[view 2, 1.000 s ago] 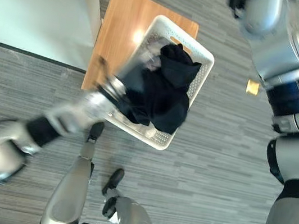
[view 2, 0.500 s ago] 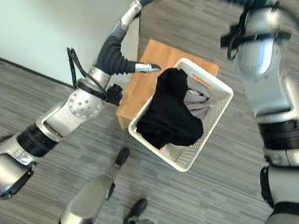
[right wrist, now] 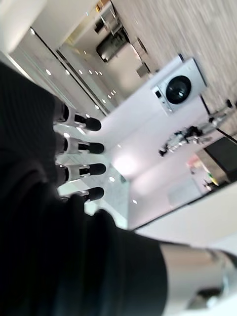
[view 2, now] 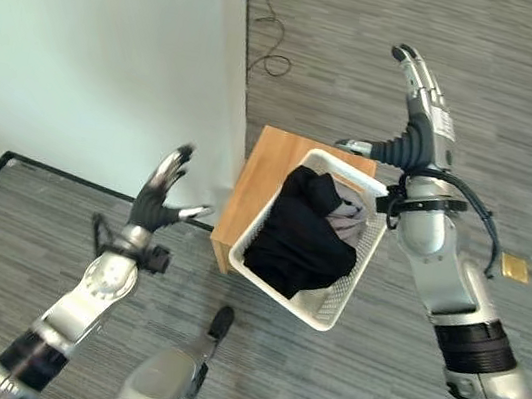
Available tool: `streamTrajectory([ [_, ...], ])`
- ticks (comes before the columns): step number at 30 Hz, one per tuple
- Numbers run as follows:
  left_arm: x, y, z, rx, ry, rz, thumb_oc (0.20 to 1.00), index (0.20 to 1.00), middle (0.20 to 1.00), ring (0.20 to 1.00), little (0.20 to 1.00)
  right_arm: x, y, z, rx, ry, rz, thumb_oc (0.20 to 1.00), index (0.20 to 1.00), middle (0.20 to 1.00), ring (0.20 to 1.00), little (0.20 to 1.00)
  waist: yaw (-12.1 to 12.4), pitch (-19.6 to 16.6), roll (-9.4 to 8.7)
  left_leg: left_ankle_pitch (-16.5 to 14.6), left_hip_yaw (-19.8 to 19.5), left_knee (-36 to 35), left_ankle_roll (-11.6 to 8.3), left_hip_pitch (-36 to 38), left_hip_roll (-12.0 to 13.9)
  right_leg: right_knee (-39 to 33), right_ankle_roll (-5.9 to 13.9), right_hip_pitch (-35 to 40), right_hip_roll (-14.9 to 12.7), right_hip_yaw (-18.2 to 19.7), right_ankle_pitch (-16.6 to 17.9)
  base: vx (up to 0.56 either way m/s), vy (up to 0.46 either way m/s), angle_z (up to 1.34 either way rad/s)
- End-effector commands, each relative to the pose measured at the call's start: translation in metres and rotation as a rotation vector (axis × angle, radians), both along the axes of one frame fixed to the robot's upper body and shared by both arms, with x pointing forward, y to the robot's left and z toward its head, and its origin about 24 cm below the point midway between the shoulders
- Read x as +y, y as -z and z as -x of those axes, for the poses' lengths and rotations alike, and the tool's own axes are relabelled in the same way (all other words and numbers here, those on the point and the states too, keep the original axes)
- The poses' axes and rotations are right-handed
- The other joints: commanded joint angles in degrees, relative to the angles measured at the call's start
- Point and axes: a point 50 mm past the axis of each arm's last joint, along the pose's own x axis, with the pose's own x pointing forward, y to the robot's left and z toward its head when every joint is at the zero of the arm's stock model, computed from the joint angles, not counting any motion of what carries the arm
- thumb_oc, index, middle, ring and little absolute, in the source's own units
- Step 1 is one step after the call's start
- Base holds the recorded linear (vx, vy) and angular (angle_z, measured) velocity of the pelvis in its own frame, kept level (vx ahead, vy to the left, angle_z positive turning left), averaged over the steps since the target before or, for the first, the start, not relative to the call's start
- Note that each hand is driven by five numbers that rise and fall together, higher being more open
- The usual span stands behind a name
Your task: Pick up bed clothes into laundry basket.
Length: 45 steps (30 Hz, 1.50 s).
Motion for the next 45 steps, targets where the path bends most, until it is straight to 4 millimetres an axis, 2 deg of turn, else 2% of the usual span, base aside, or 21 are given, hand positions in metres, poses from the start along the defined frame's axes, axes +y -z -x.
streamTrajectory([
  [1, 0.035, -0.038, -0.005, -0.177, -0.109, -0.004, 1.0, 1.0, 1.0, 1.0, 1.0, 0.018, -0.01, 0.008, -0.09, -0.106, -0.053, 1.0, 1.0, 1.0, 1.0, 1.0, 0.4, -0.8, -0.64, 2.4, 14.0, 9.1, -6.98, 7.0, 14.2, -1.8, 3.55, -4.6, -5.7, -1.5, 4.5, -0.01, -0.059, 2.12],
  [3, 0.044, -0.037, -0.002, -0.163, -0.125, -0.029, 1.0, 1.0, 1.0, 1.0, 1.0, 0.018, 0.006, 0.009, -0.036, -0.09, -0.055, 1.0, 1.0, 1.0, 1.0, 1.0, -1.0, -2.2, -0.23, 1.5, 23.3, 10.6, -5.74, 9.9, 17.1, -1.6, 2.62, -3.8, -6.0, -6.3, 4.8, 0.03, -0.032, 1.84],
  [5, 0.049, -0.04, -0.001, -0.174, -0.133, -0.029, 1.0, 1.0, 1.0, 1.0, 1.0, 0.016, 0.018, 0.011, 0.003, -0.084, -0.087, 1.0, 1.0, 1.0, 1.0, 1.0, -1.8, -3.8, 0.56, 1.5, 26.4, 10.6, -5.41, 11.7, 17.4, -1.4, 2.28, -2.5, -5.9, -8.8, 5.0, 0.18, 0.059, 2.35],
  [11, 0.049, -0.045, 0.004, -0.186, -0.106, -0.047, 1.0, 1.0, 1.0, 1.0, 1.0, 0.022, 0.054, 0.009, 0.139, -0.073, -0.123, 1.0, 1.0, 1.0, 1.0, 1.0, 0.3, -6.3, 0.72, -1.1, 19.0, 4.9, -1.75, 13.4, 9.2, 6.9, 4.88, 2.0, -11.2, -14.2, 6.6, 0.31, 0.218, 1.41],
  [12, 0.042, -0.053, 0.001, -0.226, -0.084, -0.058, 1.0, 1.0, 1.0, 1.0, 1.0, 0.028, 0.057, 0.009, 0.157, -0.095, -0.119, 1.0, 1.0, 1.0, 1.0, 1.0, -0.8, -6.1, 1.96, -3.9, 10.4, -1.0, 0.67, 17.9, 3.0, 25.3, 8.0, -1.6, -18.4, -10.0, 12.6, 0.44, 0.289, 0.78],
  [13, 0.042, -0.054, 0.001, -0.227, -0.086, -0.057, 1.0, 1.0, 1.0, 1.0, 1.0, 0.028, 0.057, 0.009, 0.156, -0.096, -0.118, 1.0, 1.0, 1.0, 1.0, 1.0, -1.1, -5.9, 1.72, -4.1, 10.3, -1.1, 1.07, 17.9, 2.4, 26.5, 8.44, -1.9, -19.4, -10.0, 12.5, 0.51, 0.285, 0.87],
  [14, 0.04, -0.057, -0.001, -0.242, -0.083, -0.073, 1.0, 1.0, 1.0, 1.0, 1.0, 0.029, 0.06, 0.009, 0.167, -0.101, -0.14, 1.0, 1.0, 1.0, 1.0, 1.0, -2.2, -5.4, 1.89, -4.5, 7.3, -1.4, 1.2, 18.1, 1.8, 30.5, 8.91, -4.2, -19.6, -5.0, 13.0, 0.11, -0.011, 1.88],
  [15, 0.034, -0.062, -0.006, -0.278, -0.071, -0.076, 1.0, 1.0, 1.0, 1.0, 1.0, 0.025, 0.063, 0.01, 0.18, -0.099, -0.169, 1.0, 1.0, 1.0, 1.0, 1.0, -5.0, -4.2, 2.36, -2.8, 1.9, -1.7, 0.59, 17.1, 2.1, 32.5, 6.28, -12.4, -13.9, 6.9, 7.5, 0.11, -0.046, 2.27],
  [17, 0.033, -0.062, -0.006, -0.279, -0.071, -0.074, 1.0, 1.0, 1.0, 1.0, 1.0, 0.025, 0.063, 0.01, 0.179, -0.099, -0.168, 1.0, 1.0, 1.0, 1.0, 1.0, -4.9, -4.7, 2.38, -2.8, 1.9, -1.6, 0.48, 16.5, 2.3, 32.9, 6.1, -13.2, -13.9, 7.0, 7.2, 0.07, -0.126, 2.43],
  [18, 0.028, -0.063, -0.008, -0.28, -0.045, -0.041, 1.0, 1.0, 1.0, 1.0, 1.0, 0.023, 0.064, 0.011, 0.181, -0.104, -0.202, 1.0, 1.0, 1.0, 1.0, 1.0, -6.4, -3.8, 2.23, -2.3, -4.9, -1.7, -0.73, 15.5, 1.7, 27.2, 5.53, -16.5, -10.5, 15.5, 3.3, 0.11, -0.194, 1.74],
  [19, 0.028, -0.063, -0.008, -0.28, -0.045, -0.041, 1.0, 1.0, 1.0, 1.0, 1.0, 0.023, 0.064, 0.011, 0.181, -0.104, -0.202, 1.0, 1.0, 1.0, 1.0, 1.0, -6.4, -3.8, 2.23, -2.3, -4.9, -1.7, -0.73, 15.5, 1.7, 27.2, 5.53, -16.5, -10.5, 15.5, 3.3, 0.26, -0.439, 1.9],
  [20, 0.022, -0.059, -0.009, -0.27, -0.022, -0.025, 1.0, 1.0, 1.0, 1.0, 1.0, 0.024, 0.066, 0.013, 0.184, -0.117, -0.244, 1.0, 1.0, 1.0, 1.0, 1.0, -7.9, -3.5, 2.08, -2.1, -12.7, -1.7, -1.99, 14.4, 1.3, 18.7, 3.89, -18.2, -8.7, 24.0, 2.7, 0.22, -0.363, 1.81],
  [24, 0.018, -0.052, -0.013, -0.229, -0.015, 0.019, 1.0, 1.0, 1.0, 1.0, 1.0, 0.034, 0.067, 0.011, 0.188, -0.149, -0.287, 1.0, 1.0, 1.0, 1.0, 1.0, -12.3, -2.7, 0.23, -2.4, -29.5, -1.7, -2.73, 14.1, -1.2, 7.1, 4.06, -20.0, -1.0, 51.7, 5.9, 0.31, -0.404, 3.24],
  [25, 0.024, -0.05, -0.01, -0.226, -0.025, 0.013, 1.0, 1.0, 1.0, 1.0, 1.0, 0.042, 0.066, 0.01, 0.198, -0.196, -0.287, 1.0, 1.0, 1.0, 1.0, 1.0, -11.5, -2.7, -0.9, -2.8, -32.6, -1.7, -3.49, 14.3, -1.4, 4.0, 3.66, -18.8, -1.2, 53.3, 7.4, 0.17, -0.663, 4.03],
  [26, 0.039, -0.044, -0.003, -0.206, -0.089, 0.0, 1.0, 1.0, 1.0, 1.0, 1.0, 0.056, 0.066, 0.008, 0.223, -0.257, -0.293, 1.0, 1.0, 1.0, 1.0, 1.0, -10.5, -2.5, -1.76, -1.3, -34.1, -1.7, -5.5, 14.2, 0.4, 1.1, 4.03, -16.7, -3.4, 47.4, 9.9, 0.06, -0.698, 3.72],
  [30, 0.075, -0.025, 0.019, -0.146, -0.271, 0.067, 1.0, 1.0, 1.0, 1.0, 1.0, 0.077, 0.066, 0.0, 0.252, -0.35, -0.318, 1.0, 1.0, 1.0, 1.0, 1.0, -6.9, -3.4, -1.63, 2.3, -33.6, -1.7, -8.56, 12.0, 3.8, -1.8, 2.69, -12.2, -3.0, 38.7, 9.0, 0.02, -0.361, 2.05],
  [33, 0.082, -0.013, 0.019, -0.072, -0.3, 0.122, 1.0, 1.0, 1.0, 1.0, 1.0, 0.066, 0.077, -0.005, 0.289, -0.279, -0.344, 1.0, 1.0, 1.0, 1.0, 1.0, -9.3, -2.0, -3.11, 0.4, -7.1, 5.0, -6.91, 11.7, 9.7, -1.2, 1.61, -10.1, -5.8, 26.7, 7.4, -0.13, -0.18, 1.81],
  [34, 0.082, -0.013, 0.019, -0.073, -0.3, 0.121, 1.0, 1.0, 1.0, 1.0, 1.0, 0.066, 0.077, -0.005, 0.288, -0.28, -0.345, 1.0, 1.0, 1.0, 1.0, 1.0, -9.2, -1.9, -3.15, 0.2, -7.1, 5.6, -6.89, 11.3, 9.8, -1.3, 1.56, -10.2, -5.7, 26.8, 7.6, -0.48, -0.329, 2.57],
  [35, 0.083, -0.017, 0.016, -0.071, -0.266, 0.094, 1.0, 1.0, 1.0, 1.0, 1.0, 0.055, 0.082, -0.003, 0.306, -0.229, -0.367, 1.0, 1.0, 1.0, 1.0, 1.0, -10.0, -1.9, -4.27, -5.4, 2.5, 18.2, -6.59, 11.6, 12.2, 0.3, -0.1, -10.2, -7.5, 16.9, 7.1, -0.33, -0.22, 2.39],
  [41, 0.08, -0.017, 0.009, -0.046, -0.214, 0.053, 1.0, 1.0, 1.0, 1.0, 1.0, 0.034, 0.102, 0.002, 0.37, -0.138, -0.422, 1.0, 1.0, 1.0, 1.0, 1.0, -13.7, -5.0, -3.46, -7.8, 8.7, 15.5, -8.63, 20.4, 16.6, -0.3, -0.58, -8.1, -8.7, 3.9, 7.0, -0.13, -0.027, 1.75],
  [45, 0.077, -0.022, 0.009, -0.049, -0.164, -0.023, 1.0, 1.0, 1.0, 1.0, 1.0, 0.03, 0.123, 0.007, 0.449, -0.108, -0.449, 1.0, 1.0, 1.0, 1.0, 1.0, -13.4, -5.5, -4.23, -4.4, 4.8, 1.3, -8.25, 23.7, 11.8, 6.3, 1.28, -9.3, -11.5, 0.7, 9.2, -0.01, 0.175, 0.83],
])
